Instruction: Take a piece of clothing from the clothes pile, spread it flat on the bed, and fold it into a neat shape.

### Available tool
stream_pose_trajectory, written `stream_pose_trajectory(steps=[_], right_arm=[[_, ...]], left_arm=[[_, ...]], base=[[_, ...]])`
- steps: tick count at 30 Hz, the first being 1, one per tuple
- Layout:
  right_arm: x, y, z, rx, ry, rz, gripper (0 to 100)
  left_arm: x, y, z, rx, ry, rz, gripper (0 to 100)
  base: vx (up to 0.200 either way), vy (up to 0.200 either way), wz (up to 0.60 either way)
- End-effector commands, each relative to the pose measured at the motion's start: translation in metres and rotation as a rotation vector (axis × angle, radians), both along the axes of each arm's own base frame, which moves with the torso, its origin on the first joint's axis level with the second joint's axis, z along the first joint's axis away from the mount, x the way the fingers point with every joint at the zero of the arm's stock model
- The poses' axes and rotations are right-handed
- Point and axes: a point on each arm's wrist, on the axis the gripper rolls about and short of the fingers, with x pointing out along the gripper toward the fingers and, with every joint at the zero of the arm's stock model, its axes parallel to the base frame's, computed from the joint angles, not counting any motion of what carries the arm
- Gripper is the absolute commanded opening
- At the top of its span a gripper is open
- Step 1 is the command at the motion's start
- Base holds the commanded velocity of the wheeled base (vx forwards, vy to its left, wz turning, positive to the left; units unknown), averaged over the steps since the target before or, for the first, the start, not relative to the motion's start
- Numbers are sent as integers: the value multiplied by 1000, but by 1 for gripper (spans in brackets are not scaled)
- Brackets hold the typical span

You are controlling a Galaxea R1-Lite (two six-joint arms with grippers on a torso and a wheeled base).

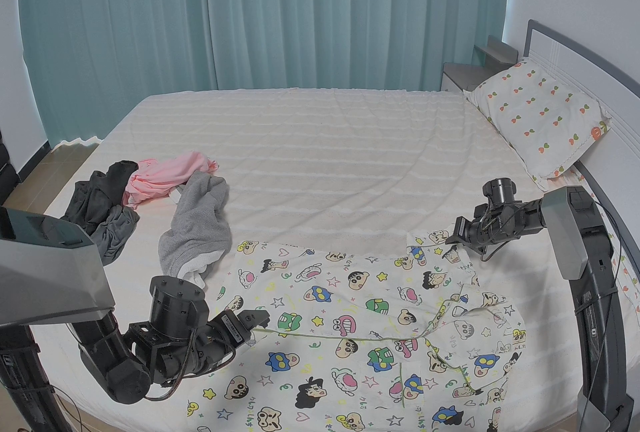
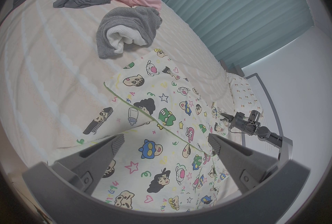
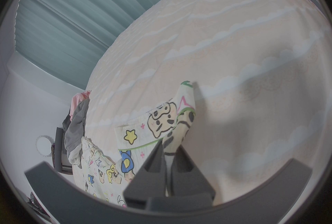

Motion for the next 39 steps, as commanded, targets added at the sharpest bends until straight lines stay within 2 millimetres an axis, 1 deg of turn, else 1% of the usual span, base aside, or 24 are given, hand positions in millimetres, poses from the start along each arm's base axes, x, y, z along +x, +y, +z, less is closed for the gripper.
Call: stream_pose_trajectory(steps=[1, 5, 9, 14, 20, 23, 24, 25, 26, 27, 28, 33, 37, 38, 39], right_arm=[[0, -6, -5, -2, 4, -15, 0], [3, -9, -5, -7, -24, -27, 0], [8, -13, -5, -31, -89, -63, 0], [16, -12, -2, 23, -174, -121, 0], [18, -14, 0, 29, -212, -129, 0], [18, -14, -2, 29, -207, -132, 0], [17, -16, -7, 19, -196, -147, 0], [17, -16, -7, 19, -196, -147, 0], [16, -19, -16, -7, -181, -177, 0], [16, -20, -19, -16, -170, -188, 0], [16, -20, -20, -16, -167, -188, 0], [15, -24, -15, -15, -165, -197, 0], [12, -40, 11, -12, -138, -224, 0], [12, -42, 21, -8, -152, -221, 100], [12, -43, 24, -6, -158, -220, 100]], left_arm=[[-1, 0, -7, 17, 9, 11, 100], [0, 0, -8, 13, -8, 18, 100], [0, 0, -9, 12, -13, 17, 100], [0, 0, -9, 11, -14, 20, 100], [1, 0, -8, 10, -15, 20, 100], [1, 0, -8, 10, -17, 21, 100], [1, 0, -8, 10, -17, 22, 100], [1, 0, -8, 10, -17, 22, 100], [1, 0, -8, 10, -18, 22, 100], [1, 0, -8, 10, -18, 22, 100], [1, 0, -8, 10, -18, 22, 100], [1, 1, -8, 10, -18, 24, 100], [0, 1, -7, 10, -17, 24, 100], [0, 1, -7, 10, -17, 24, 100], [0, 1, -7, 10, -17, 24, 100]], base=[[0, 0, 0], [0, 0, 0], [0, 0, 0], [0, 0, 0], [0, 0, 0], [0, 0, 0], [0, 0, 0], [0, 0, 0], [0, 0, 0], [0, 0, 0], [0, 0, 0], [0, 0, 0], [0, 0, 0], [0, 0, 0], [0, 0, 0]])
